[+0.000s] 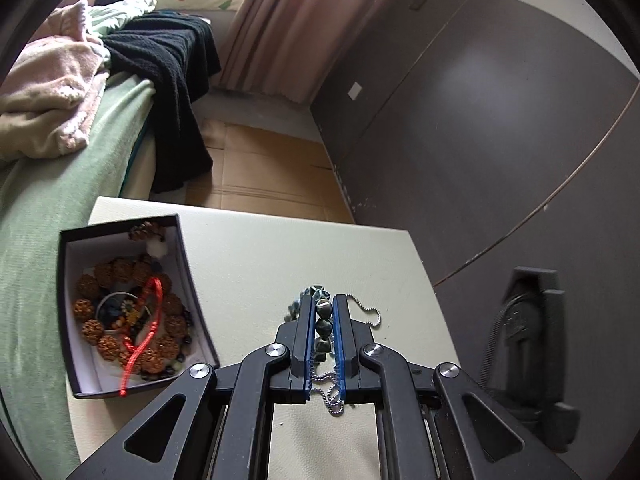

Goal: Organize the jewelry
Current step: 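Carry the bead bracelet toward the box with the left tool while the right tool grasps a silver chain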

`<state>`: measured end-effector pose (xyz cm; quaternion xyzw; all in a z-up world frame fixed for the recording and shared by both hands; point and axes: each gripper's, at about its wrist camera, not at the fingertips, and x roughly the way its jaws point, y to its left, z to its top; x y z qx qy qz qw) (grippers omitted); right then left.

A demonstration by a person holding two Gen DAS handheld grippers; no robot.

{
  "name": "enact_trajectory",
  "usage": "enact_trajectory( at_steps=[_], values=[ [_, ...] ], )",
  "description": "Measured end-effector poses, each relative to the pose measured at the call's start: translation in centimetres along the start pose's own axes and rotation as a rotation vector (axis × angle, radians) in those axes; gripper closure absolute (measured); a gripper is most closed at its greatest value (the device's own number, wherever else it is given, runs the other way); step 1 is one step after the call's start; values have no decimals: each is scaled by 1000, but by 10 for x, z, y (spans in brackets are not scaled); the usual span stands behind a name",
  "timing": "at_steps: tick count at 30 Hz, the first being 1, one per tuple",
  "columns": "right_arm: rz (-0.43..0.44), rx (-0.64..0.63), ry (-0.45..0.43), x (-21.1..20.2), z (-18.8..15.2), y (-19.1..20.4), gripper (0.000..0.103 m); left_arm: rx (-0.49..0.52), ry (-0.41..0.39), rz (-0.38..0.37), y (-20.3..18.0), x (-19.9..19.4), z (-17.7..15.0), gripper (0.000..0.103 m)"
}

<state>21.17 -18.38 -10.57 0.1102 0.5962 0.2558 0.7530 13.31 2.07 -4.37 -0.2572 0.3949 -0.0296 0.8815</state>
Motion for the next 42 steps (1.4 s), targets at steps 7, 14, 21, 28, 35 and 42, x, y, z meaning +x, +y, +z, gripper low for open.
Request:
enact_trajectory(
  at_steps=[7,14,21,28,35,42],
  values=[
    [-43,-8,24,19,-1,10,67,-39,-35,-20,13,-21,6,95],
    [-174,-62,2,33,1,24,71,-86,-69,-21,30,-40,10,95],
    [-384,-175,-47,40,-1,46,83,-123,-107,-13,46,-58,14,95],
    [-236,-78,-89,23,-2,28,84,-156,-148,-18,64,-85,13,95],
    [-34,-61,-179,-34,-13,38,84,-222,-126,-30,88,-84,13,95],
    [41,-83,-280,-82,-17,63,84,-279,-41,-58,101,-78,14,85]
  ],
)
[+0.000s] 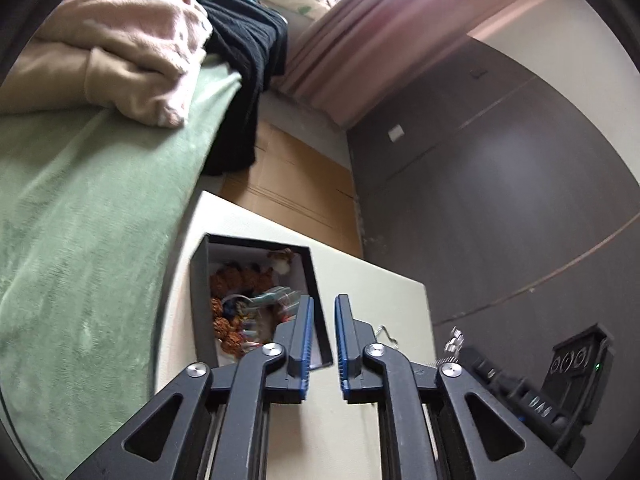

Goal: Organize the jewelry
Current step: 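Carry the bead bracelet toward the box with the left tool while the right tool grasps a silver chain, then release the bead bracelet into the box with the left tool while the right tool lowers the chain in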

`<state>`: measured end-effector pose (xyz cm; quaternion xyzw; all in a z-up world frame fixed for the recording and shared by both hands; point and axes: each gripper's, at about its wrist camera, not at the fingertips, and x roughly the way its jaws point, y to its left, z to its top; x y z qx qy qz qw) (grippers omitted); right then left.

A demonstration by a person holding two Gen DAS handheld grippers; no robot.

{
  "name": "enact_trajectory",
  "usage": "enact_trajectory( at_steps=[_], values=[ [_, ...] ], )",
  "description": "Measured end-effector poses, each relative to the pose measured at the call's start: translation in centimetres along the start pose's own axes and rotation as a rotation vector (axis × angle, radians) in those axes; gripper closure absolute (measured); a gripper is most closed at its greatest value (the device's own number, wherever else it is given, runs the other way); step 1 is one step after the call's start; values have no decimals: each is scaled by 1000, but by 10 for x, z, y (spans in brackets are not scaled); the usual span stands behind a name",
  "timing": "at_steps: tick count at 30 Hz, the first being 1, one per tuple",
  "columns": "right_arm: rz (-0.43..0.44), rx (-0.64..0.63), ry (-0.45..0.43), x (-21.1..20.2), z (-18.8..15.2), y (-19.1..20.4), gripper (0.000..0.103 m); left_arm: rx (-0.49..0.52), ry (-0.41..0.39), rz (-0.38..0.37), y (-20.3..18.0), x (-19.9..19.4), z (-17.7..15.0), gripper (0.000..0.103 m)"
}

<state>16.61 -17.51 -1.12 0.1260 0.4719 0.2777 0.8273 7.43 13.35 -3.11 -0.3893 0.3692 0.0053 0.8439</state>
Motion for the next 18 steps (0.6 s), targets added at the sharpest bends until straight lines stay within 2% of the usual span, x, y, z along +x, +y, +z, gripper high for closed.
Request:
enact_trajectory(
  at_steps=[2,4,5,12,18],
  values=[
    [19,-3,-19,-10,7,9,84,0,-3,4,1,-3,1,47],
    [26,-23,-43,-20,16,22,84,-6,-47,5,3,-13,2,26],
    [26,-34,-56,-25,22,28,84,-6,-67,2,3,-18,3,21],
    [31,-111,-162,-69,61,76,84,-3,-100,12,5,-31,8,19],
    [25,-181,-249,-108,86,117,84,-10,-105,-15,7,-38,11,19]
  ],
)
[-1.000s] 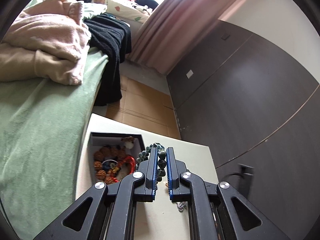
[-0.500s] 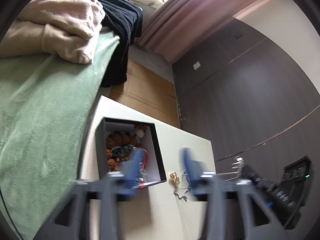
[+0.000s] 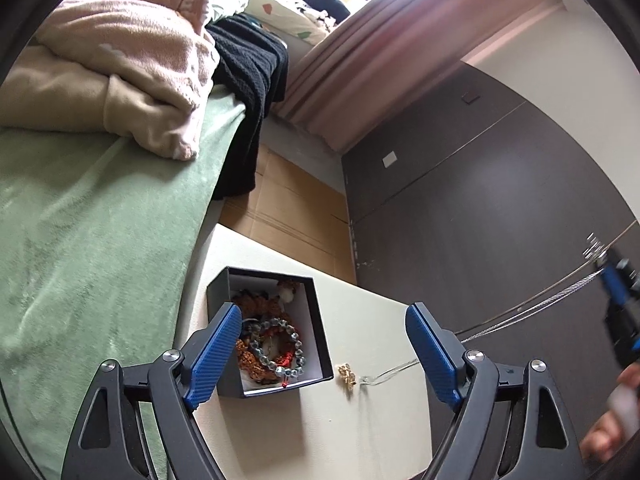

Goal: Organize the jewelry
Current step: 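Release the bead bracelet into the box with the left tool while the right tool lowers the chain in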

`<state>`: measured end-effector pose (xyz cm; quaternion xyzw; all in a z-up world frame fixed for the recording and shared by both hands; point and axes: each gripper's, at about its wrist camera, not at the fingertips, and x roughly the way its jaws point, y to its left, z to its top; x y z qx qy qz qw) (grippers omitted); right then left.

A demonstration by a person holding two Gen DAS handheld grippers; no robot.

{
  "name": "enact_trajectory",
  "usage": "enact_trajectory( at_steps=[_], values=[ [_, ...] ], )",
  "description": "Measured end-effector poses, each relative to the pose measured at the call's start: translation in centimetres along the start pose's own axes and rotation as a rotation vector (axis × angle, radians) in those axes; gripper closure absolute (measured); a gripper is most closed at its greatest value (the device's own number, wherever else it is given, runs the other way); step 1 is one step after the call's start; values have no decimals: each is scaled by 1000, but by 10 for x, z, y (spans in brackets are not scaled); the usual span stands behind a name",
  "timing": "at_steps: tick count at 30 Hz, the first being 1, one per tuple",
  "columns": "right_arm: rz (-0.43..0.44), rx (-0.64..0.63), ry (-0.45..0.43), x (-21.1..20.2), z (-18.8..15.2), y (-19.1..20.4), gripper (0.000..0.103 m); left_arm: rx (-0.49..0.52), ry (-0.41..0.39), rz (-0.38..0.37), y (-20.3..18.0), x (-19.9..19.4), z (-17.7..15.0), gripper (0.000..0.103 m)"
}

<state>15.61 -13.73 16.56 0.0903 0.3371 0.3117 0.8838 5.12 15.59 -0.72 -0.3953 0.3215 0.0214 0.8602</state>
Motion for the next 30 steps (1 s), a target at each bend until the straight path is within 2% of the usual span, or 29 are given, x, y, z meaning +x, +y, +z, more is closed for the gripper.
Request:
enact_trajectory(
  at_steps=[9,15,20,24,27,29,30],
  values=[
    [20,-103,-78,-23,34,64,84,-53,-54,-17,19,-22,8,18],
    [39,-176,-82,-11,42,109,84,-78,-58,-25,28,-28,11,18],
    [54,-196,-60,9,37,127,84,-88,-61,-11,35,-31,14,18],
    [50,-192,0,33,19,122,84,-105,-68,-5,43,-34,15,18],
    [18,-191,103,68,-5,112,83,-118,-73,7,46,-37,16,18],
    [-2,-165,190,91,-22,101,79,-113,-78,10,45,-39,16,18],
    [0,-142,221,100,-30,92,72,-107,-81,10,43,-40,16,18]
  ],
)
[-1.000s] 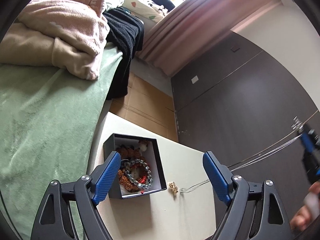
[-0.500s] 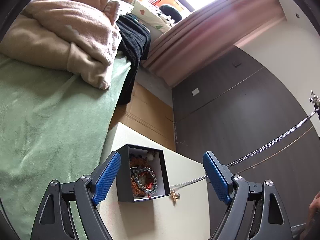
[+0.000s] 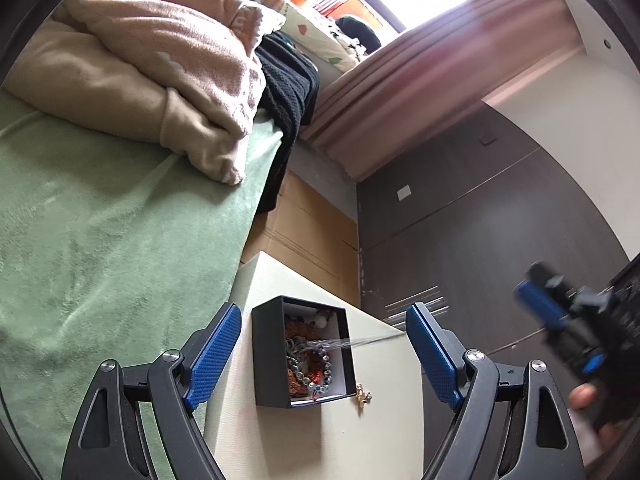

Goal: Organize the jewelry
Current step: 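Release the bead bracelet into the box with the left tool while the right tool lowers the chain in, then grasp the gold butterfly brooch with the left tool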

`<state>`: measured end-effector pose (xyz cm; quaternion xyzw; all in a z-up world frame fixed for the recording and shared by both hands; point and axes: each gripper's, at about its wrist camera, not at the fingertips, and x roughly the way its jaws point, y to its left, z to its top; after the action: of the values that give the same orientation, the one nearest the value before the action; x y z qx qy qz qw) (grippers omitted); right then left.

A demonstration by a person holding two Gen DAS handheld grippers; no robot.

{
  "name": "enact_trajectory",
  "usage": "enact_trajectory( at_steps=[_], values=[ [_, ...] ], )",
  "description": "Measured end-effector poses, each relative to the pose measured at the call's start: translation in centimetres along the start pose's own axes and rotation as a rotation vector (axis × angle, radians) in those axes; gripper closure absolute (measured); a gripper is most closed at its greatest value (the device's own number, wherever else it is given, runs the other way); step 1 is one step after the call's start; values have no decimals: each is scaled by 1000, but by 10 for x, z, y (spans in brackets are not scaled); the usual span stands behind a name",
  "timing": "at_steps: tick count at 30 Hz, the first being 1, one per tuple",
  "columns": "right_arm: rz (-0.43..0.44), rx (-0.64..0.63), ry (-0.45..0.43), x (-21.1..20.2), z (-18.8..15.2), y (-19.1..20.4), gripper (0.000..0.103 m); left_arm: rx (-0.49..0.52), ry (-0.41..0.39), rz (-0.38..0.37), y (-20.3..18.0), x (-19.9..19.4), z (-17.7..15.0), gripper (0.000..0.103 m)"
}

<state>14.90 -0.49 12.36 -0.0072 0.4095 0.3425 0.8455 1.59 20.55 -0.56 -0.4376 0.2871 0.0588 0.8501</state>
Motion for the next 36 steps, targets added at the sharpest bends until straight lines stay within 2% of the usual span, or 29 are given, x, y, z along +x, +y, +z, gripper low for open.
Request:
enact_trajectory(
  at_steps=[1,3,8,10,12,16,20,23,26,29,33,36],
  values=[
    [9,20,12,6,-6,-7,66,8,-3,1,-2,0,-1,18],
    [8,40,21,11,-16,-19,60,24,-7,7,-7,1,-2,18],
    [0,87,40,2,-39,-52,57,73,-16,43,-20,6,-10,18],
    [-14,116,31,-6,-48,-69,42,98,-16,51,-27,10,-15,18],
    [-35,147,13,-13,-57,-86,36,116,-16,56,-34,13,-20,18],
    [-52,232,9,-24,-79,-126,32,169,-4,69,-51,25,-32,18],
    [-62,280,7,-27,-101,-154,31,234,26,95,-71,43,-50,18],
    [-51,315,6,-25,-120,-174,26,309,94,115,-87,65,-71,18],
    [-51,367,40,-18,-128,-195,25,365,148,151,-97,83,-88,19],
    [-67,379,53,-17,-134,-211,25,392,178,165,-108,100,-102,24],
    [-45,428,80,-18,-139,-236,25,447,212,190,-121,121,-119,30],
    [-53,451,84,-22,-142,-253,25,460,260,180,-128,136,-131,34]
  ],
)
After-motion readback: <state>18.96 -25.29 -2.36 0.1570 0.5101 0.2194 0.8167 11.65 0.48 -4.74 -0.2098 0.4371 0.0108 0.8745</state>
